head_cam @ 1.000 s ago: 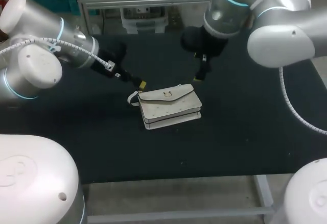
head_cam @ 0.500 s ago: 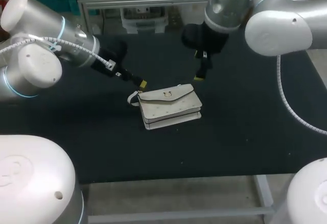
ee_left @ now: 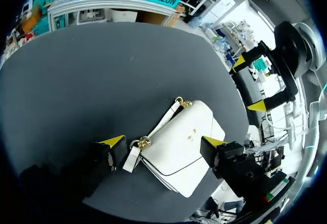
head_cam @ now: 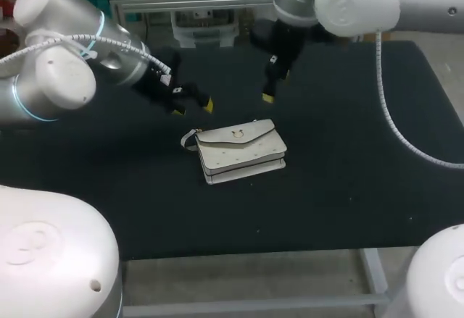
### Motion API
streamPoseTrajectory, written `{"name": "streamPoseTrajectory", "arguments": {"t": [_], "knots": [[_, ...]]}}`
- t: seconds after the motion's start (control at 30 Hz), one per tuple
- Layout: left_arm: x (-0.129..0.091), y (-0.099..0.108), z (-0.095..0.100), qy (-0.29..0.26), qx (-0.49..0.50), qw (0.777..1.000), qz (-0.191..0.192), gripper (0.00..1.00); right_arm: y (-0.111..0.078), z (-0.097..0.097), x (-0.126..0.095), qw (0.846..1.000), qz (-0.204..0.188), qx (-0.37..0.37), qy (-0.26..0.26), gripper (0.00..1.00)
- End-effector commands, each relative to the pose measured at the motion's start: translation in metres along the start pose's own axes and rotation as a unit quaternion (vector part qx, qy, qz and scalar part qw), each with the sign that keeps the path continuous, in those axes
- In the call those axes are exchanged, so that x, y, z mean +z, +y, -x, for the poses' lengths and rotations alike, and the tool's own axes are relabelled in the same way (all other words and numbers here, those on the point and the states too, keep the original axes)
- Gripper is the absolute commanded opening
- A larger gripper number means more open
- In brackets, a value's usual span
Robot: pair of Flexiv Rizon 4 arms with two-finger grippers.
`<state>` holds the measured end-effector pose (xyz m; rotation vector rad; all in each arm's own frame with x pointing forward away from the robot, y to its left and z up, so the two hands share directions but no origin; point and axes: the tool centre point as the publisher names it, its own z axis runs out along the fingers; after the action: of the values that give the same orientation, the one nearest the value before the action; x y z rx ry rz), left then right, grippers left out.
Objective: Pick up the bag, open it, inspect its contents, close it, and place it on the opposite side
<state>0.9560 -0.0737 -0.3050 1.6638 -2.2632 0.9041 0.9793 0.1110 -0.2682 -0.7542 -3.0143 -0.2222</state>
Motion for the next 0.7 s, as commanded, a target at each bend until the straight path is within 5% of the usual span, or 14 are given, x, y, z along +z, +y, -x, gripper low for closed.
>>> {"name": "streamPoseTrajectory", "arguments": {"t": [0.03,0.3,0.7], "knots": [[-0.005,-0.009,0.004,-0.004,-0.252,0.965,0.079,1.00,0.006,0.008,-0.002,0.951,-0.093,0.205,0.212,1.00],[-0.012,0.005,0.006,0.022,-0.307,0.950,0.048,1.00,-0.010,-0.004,-0.005,0.919,-0.054,0.313,0.231,1.00],[0.009,0.031,0.002,0.101,-0.335,0.936,0.043,1.00,-0.027,-0.014,0.021,0.867,0.055,0.442,0.225,1.00]]}}
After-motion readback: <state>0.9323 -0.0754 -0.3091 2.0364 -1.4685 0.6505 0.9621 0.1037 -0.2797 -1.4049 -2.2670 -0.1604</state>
